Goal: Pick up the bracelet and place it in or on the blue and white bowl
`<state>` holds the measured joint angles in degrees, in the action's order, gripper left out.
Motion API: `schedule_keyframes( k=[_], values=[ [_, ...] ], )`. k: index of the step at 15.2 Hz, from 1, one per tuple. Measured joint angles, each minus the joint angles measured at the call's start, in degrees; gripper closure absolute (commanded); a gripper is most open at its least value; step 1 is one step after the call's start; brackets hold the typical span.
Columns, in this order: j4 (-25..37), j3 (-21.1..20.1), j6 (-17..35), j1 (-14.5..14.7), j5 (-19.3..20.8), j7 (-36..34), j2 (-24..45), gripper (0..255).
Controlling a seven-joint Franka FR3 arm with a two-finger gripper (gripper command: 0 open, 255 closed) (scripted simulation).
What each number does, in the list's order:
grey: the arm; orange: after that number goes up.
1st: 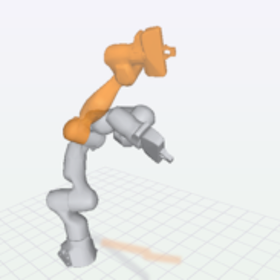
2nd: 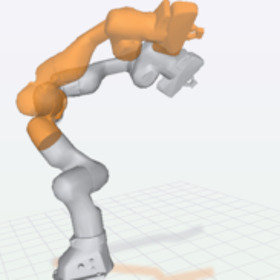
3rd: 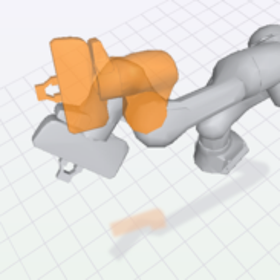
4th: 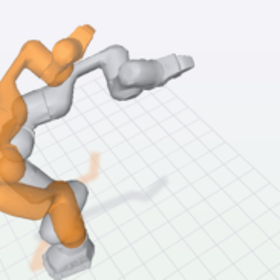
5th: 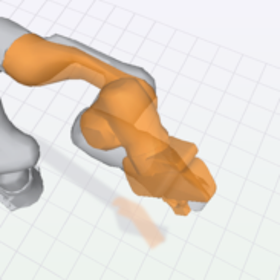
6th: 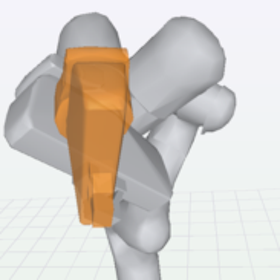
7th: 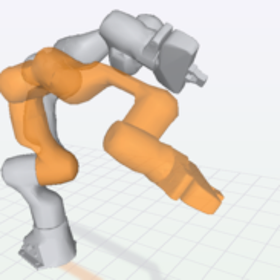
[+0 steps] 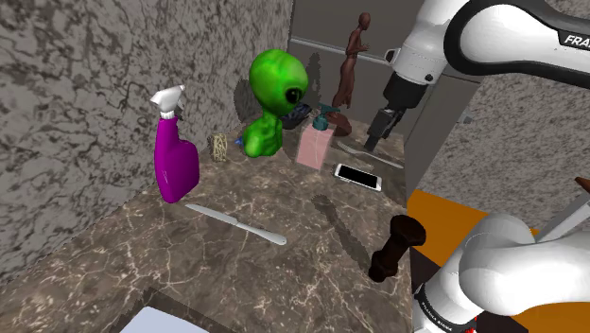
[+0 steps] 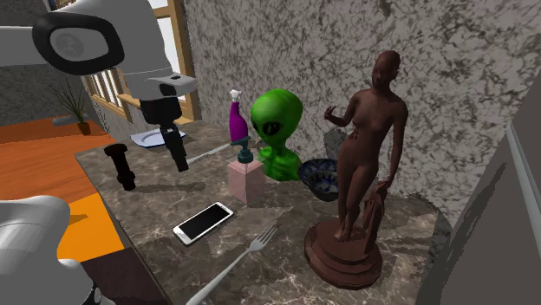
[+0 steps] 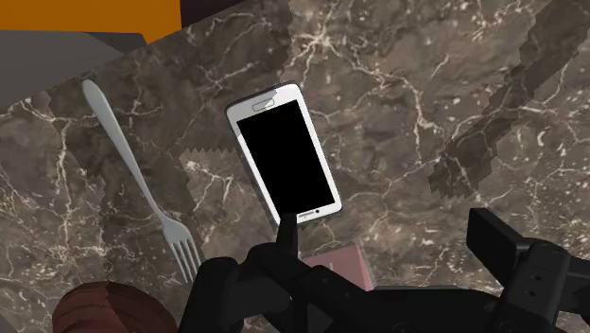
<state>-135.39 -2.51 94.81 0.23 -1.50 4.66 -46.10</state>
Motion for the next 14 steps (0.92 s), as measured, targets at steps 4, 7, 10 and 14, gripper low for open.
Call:
schedule_keyframes(
  k=[4, 7, 10, 14],
  values=[
    [0.7, -2.8, 2.6, 0.1, -1.0, -3.7, 2.5, 0],
    [2.4, -6.4, 6.5, -0.2, -1.8, -8.6, 7.2, 0],
    [4.2, -9.9, 9.9, -0.7, -1.9, -13.7, 11.5, 0],
    [9.2, -14.5, 13.9, -2.0, -0.5, -20.8, 19.5, 0]
  ],
)
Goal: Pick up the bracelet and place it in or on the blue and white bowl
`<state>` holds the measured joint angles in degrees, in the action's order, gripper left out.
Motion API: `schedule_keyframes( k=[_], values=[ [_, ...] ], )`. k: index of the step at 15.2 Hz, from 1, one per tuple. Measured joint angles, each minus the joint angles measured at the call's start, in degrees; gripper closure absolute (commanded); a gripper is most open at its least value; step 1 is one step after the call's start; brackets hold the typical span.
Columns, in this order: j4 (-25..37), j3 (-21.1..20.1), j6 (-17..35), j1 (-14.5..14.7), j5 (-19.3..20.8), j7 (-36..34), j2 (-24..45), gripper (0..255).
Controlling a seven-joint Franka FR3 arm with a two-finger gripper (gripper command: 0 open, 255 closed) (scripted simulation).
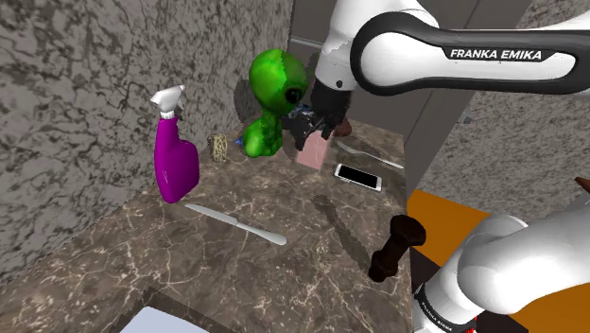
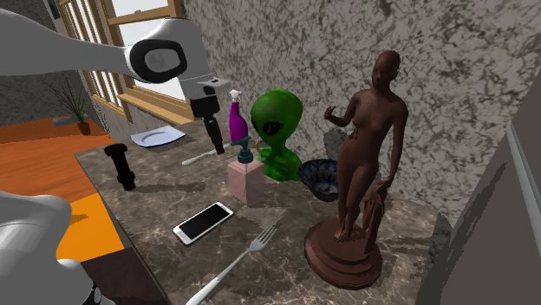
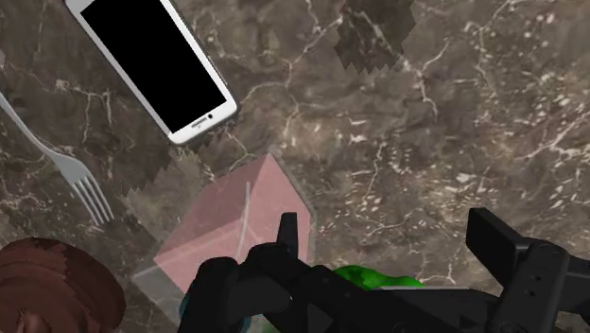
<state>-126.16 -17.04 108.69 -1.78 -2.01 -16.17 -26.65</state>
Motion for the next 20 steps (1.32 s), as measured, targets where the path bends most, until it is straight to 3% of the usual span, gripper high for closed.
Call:
schedule_keyframes(
  k=[5, 11, 18, 20],
  values=[
    [7.7, -6.0, 2.8, -1.4, 4.0, -10.4, 10.1, 0],
    [20.6, -11.3, 3.3, -1.9, 13.4, -23.3, 25.0, 0],
    [40.8, -12.2, -1.6, 3.5, 26.2, -35.6, 44.0, 0],
    [42.8, -11.8, -1.8, 4.6, 27.7, -37.1, 46.4, 0]
  ],
)
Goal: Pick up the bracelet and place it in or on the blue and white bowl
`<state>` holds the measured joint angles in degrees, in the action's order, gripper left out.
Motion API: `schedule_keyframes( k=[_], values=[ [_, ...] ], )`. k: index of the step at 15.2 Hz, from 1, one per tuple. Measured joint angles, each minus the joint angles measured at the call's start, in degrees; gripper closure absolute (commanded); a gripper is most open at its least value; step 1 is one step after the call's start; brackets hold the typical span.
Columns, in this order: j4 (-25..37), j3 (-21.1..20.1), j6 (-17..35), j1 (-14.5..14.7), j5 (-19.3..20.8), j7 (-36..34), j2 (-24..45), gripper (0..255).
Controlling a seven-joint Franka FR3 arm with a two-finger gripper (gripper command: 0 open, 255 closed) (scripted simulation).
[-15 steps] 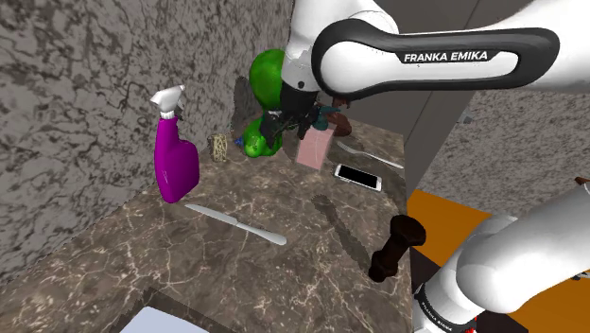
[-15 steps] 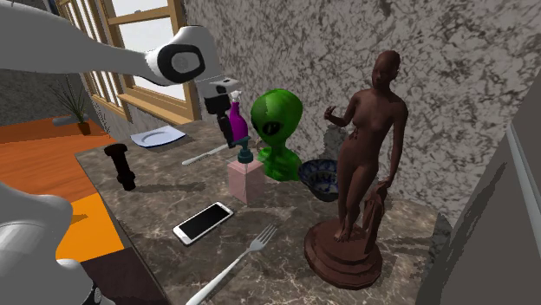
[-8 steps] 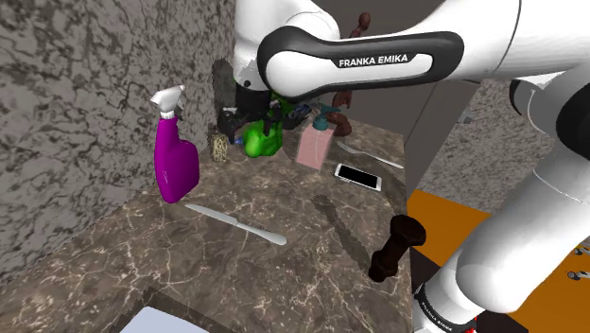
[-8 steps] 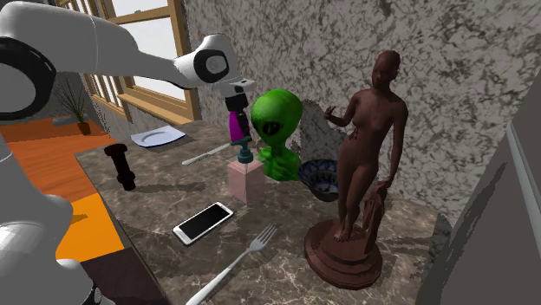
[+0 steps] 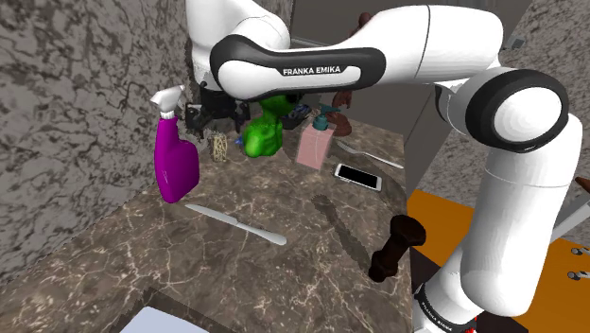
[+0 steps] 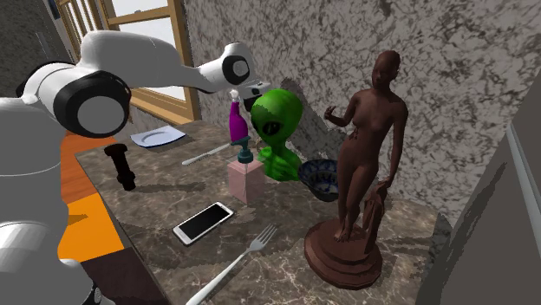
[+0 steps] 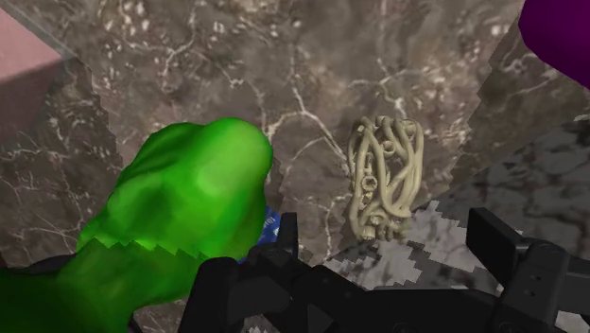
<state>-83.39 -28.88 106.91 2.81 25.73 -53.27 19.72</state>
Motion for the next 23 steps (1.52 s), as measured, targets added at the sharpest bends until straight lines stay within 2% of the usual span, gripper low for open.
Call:
schedule_keyframes(
  k=[7, 13, 14, 23],
  values=[
    [-1.9, 0.6, 3.4, -0.2, 1.2, -1.1, 1.7, 0],
    [-2.0, 0.7, 3.6, -0.2, 1.3, -1.1, 1.8, 0],
    [-2.0, 0.7, 3.6, -0.2, 1.3, -1.1, 1.8, 255],
    [-2.0, 0.6, 3.6, -0.2, 1.3, -1.1, 1.8, 255]
  ],
)
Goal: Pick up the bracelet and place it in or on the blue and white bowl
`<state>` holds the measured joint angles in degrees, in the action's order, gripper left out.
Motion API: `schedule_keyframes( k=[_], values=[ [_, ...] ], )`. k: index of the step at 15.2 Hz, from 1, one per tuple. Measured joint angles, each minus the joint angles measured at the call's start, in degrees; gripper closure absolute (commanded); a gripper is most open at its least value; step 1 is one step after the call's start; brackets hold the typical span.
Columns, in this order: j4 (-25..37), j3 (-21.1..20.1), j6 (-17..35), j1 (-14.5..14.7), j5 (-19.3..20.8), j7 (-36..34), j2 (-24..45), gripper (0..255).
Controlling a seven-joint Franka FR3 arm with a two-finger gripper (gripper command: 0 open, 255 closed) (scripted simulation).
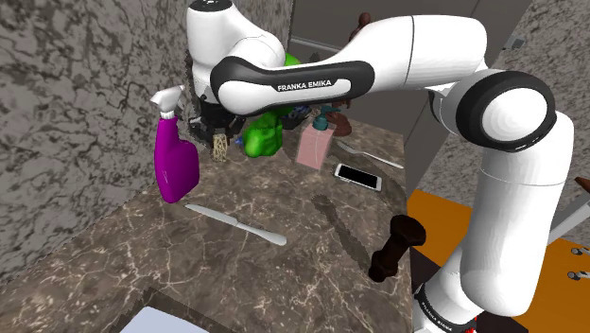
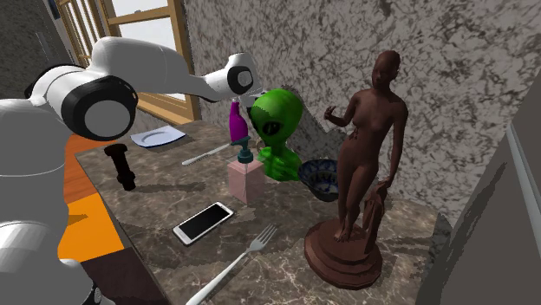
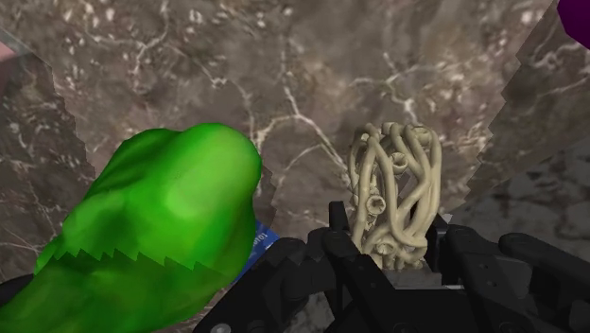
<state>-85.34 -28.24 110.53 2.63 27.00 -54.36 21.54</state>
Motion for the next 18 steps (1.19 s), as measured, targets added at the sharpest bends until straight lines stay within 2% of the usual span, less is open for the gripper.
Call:
schedule_keyframes(
  k=[4, 18],
  values=[
    [1.2, -0.1, -1.4, 0.0, -0.3, 0.6, -0.3, 255],
    [12.9, -0.5, -11.7, 1.8, -0.8, 3.6, 0.6, 255]
  ],
)
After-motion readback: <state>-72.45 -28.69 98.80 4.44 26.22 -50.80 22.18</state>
